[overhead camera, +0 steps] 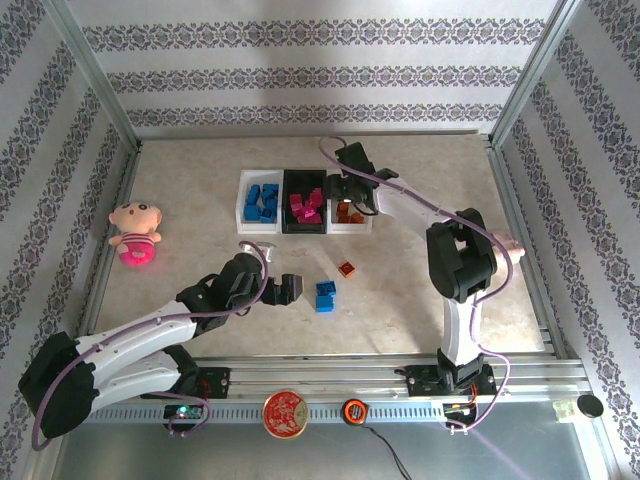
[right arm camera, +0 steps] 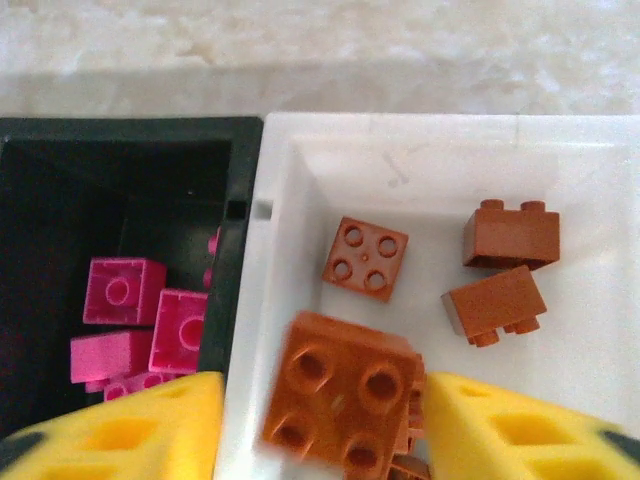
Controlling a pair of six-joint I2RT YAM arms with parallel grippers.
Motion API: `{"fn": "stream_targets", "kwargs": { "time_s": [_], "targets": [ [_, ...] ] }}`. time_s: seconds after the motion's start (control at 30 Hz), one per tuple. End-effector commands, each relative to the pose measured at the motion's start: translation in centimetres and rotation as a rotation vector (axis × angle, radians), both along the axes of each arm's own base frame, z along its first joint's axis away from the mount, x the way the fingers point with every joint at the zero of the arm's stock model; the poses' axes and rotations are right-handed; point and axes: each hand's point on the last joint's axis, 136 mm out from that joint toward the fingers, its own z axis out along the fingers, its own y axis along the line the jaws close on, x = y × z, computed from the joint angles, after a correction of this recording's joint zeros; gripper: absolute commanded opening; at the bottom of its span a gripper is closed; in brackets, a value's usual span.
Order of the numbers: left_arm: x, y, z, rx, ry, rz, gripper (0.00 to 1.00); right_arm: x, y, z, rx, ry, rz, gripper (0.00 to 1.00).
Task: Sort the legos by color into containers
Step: Place the lego in the container, then pick up the lego from the center of the table.
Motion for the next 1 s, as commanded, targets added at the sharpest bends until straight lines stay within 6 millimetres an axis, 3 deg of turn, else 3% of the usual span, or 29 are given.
{"fn": "stream_targets", "kwargs": {
  "time_s": [0.0,0.13,0.27,0.4,0.57,0.7,0.97],
  "targets": [
    [-0.4,0.0,0.1,0.0,0.012,-0.012,1.0,0.4,-0.2,1.2,0.016,-0.003,-0.018,0.64],
    [-0.5,0.0,0.3,0.0,0.01,-0.013,1.0,-1.1,0.0,3.5,0.023,-0.042,0.012,0.68],
    [-0.5,0.2,0.8,-0.008,-0.005,-0.007,1.0,-5.2,0.5,4.1,0.029,-0.059,0.074,0.73],
    [-0.5,0.4,0.9,-0.005,-0.014,0.001,1.0,-10.5,0.5,2.1,-0.001,-0.024,0.129,0.76],
    [-0.4,0.6,0.6,0.001,-0.017,0.005,1.0,-16.0,-0.1,-2.8,-0.058,0.09,0.186,0.76],
    [-0.5,0.7,-0.1,0.005,-0.005,0.008,1.0,-18.0,-1.0,-6.1,-0.15,0.179,0.22,0.75],
    [-0.7,0.5,-0.6,0.007,0.013,-0.003,1.0,-20.4,-0.6,-9.6,-0.215,0.286,0.299,0.7]
  ]
}}
